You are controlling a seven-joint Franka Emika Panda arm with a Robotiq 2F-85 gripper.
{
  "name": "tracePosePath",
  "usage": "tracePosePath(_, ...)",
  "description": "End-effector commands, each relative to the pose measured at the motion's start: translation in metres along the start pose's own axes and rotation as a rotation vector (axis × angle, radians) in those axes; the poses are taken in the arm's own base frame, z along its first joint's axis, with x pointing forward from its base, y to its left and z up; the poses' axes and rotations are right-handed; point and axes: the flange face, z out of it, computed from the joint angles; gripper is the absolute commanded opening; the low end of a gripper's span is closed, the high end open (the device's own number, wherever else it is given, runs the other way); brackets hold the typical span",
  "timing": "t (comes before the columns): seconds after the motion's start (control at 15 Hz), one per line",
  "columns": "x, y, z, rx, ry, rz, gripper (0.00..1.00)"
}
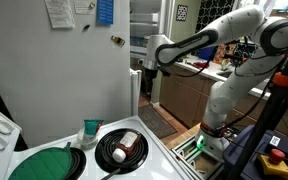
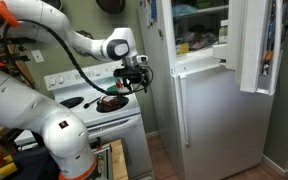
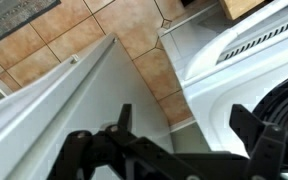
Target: Put the sauce bottle inside the fridge
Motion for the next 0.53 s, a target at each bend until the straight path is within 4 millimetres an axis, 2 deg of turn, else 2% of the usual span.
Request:
tracePosePath(0.0, 0.014, -0.039, 0.011, 0.052, 0.014, -0.194, 1.00)
tracePosePath(0.47, 0.036, -0.088, 0.028, 0.130, 0.025, -0.574, 1.00)
